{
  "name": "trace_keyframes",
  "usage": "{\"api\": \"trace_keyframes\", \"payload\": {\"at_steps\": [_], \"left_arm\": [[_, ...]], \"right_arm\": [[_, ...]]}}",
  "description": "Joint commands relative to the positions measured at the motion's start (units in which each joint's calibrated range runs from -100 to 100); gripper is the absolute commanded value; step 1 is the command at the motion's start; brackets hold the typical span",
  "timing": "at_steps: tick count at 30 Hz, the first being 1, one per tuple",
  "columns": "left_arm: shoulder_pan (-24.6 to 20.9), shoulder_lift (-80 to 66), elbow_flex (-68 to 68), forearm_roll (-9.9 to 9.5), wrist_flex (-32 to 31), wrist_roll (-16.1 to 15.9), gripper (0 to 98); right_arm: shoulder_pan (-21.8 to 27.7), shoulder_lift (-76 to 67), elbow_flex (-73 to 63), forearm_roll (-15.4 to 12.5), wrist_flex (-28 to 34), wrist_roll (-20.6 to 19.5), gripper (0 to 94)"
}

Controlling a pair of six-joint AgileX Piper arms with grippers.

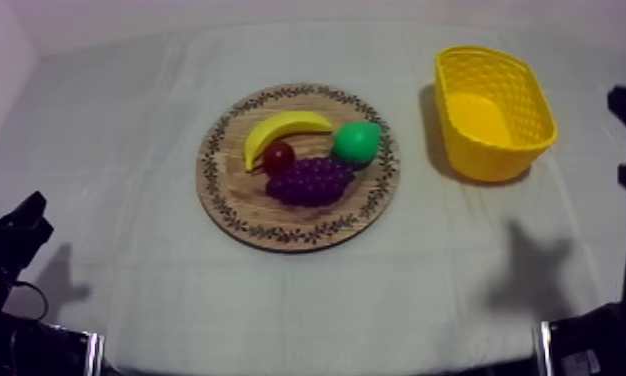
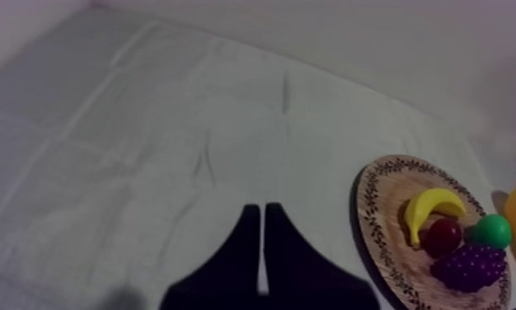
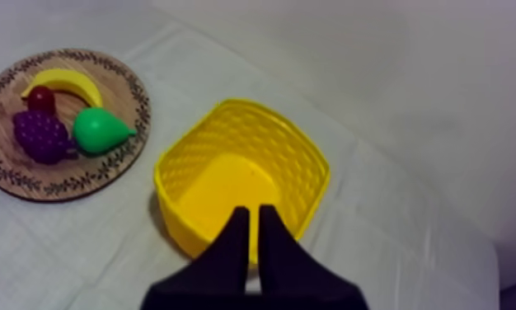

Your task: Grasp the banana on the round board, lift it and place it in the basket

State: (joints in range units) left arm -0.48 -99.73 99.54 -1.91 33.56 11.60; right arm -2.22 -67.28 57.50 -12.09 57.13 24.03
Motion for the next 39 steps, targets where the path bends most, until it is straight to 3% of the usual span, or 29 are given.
{"api": "trace_keyframes", "payload": {"at_steps": [1,8,30,39], "left_arm": [[0.0,0.0,0.0,-0.02,0.0,0.0,0.2],[0.0,0.0,0.0,-0.02,0.0,0.0,0.2],[0.0,0.0,0.0,-0.02,0.0,0.0,0.2],[0.0,0.0,0.0,-0.02,0.0,0.0,0.2]], "right_arm": [[-0.3,8.1,-11.9,-0.4,2.5,0.2,1.6],[-2.0,22.4,-27.6,-0.9,8.8,1.4,2.2],[-12.1,61.0,-56.8,0.3,18.6,5.7,3.8],[-17.2,76.2,-70.9,2.3,26.6,8.7,3.8]]}}
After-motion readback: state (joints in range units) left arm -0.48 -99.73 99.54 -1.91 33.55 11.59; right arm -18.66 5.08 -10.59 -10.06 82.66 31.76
